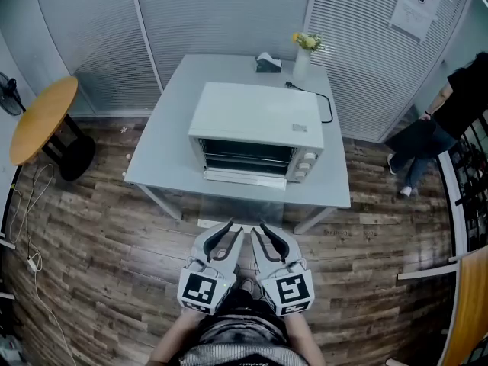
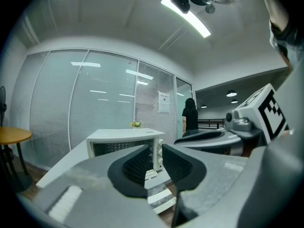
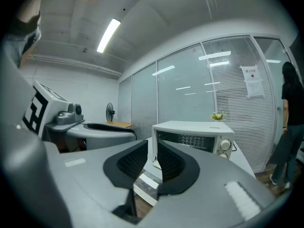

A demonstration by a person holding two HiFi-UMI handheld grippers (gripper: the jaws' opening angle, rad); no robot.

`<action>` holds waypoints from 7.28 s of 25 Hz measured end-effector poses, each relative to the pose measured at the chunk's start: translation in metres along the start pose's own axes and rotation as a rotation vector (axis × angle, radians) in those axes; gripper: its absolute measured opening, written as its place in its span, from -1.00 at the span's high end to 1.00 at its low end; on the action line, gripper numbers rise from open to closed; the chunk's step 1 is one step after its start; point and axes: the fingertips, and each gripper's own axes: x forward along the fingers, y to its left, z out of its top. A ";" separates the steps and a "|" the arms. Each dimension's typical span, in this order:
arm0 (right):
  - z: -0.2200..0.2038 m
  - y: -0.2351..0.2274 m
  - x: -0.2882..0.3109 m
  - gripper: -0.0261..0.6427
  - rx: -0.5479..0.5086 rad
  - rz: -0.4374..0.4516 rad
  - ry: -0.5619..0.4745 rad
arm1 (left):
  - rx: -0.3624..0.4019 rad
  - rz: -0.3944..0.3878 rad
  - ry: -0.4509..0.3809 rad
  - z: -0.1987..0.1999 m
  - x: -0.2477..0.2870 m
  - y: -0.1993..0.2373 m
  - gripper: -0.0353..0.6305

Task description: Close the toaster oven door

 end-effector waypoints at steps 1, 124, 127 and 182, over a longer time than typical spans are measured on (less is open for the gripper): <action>0.000 -0.002 0.004 0.73 0.000 -0.005 -0.001 | -0.004 -0.006 -0.002 0.000 0.004 0.002 0.63; -0.047 -0.096 0.147 0.57 -0.463 -0.121 0.407 | 0.857 -0.346 0.379 -0.106 0.113 0.110 0.59; -0.046 -0.082 0.146 0.53 -0.423 -0.044 0.408 | 0.840 -0.337 0.355 -0.095 0.123 0.119 0.59; 0.054 -0.074 0.151 0.92 -0.010 -0.171 -0.097 | -0.034 -0.312 -0.072 0.038 0.127 0.115 0.88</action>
